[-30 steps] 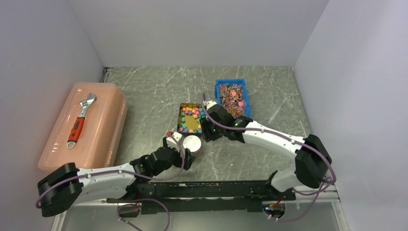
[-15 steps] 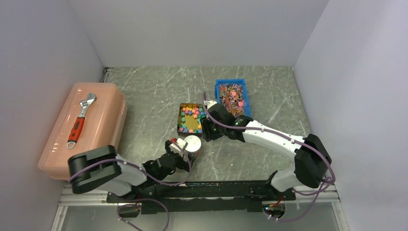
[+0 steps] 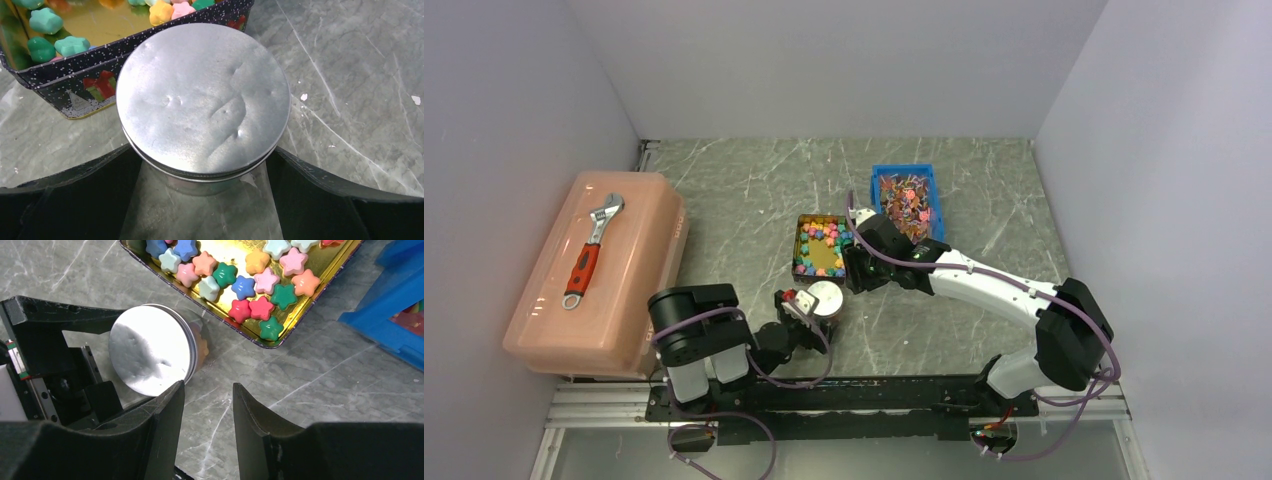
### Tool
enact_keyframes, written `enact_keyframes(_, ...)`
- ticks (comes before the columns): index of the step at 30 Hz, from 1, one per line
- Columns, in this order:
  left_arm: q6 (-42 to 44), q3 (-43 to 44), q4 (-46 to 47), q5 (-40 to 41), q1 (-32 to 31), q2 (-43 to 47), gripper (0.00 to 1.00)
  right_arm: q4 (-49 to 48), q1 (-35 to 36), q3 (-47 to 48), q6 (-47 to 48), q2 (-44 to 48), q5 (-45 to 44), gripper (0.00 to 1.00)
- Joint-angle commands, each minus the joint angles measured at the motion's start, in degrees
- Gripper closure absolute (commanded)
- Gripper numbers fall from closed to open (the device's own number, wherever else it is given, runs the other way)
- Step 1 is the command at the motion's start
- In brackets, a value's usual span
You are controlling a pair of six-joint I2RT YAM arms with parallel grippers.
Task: Pack the candies
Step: Move the packing bottle to the center of the board.
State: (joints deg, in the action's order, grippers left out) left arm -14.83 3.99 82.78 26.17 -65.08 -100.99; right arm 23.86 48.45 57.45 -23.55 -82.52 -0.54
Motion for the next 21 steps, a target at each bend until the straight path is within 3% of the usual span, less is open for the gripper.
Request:
enact_keyframes(1,0.8,1.1,12.4,-0.5,-0.3,-3.3,0.02,-2.4,-0.3,-0.4,0.4,0.8,1.7,0.57)
enact_keyframes(9,2.1,3.1,12.4,-1.2,-0.3,-4.9,0.11,-2.7,-0.4,-1.5,0.3,1.6,1.9,0.57)
enact_keyframes(15,3.5,3.9,12.4,-3.9,-0.3,-5.1,0.26,-2.5,-0.5,-2.0,0.3,2.3,2.0,0.57)
enact_keyframes(21,4.8,4.5,12.4,-11.7,-0.3,-4.8,0.46,-1.3,-0.6,-3.1,0.3,4.8,1.8,0.57)
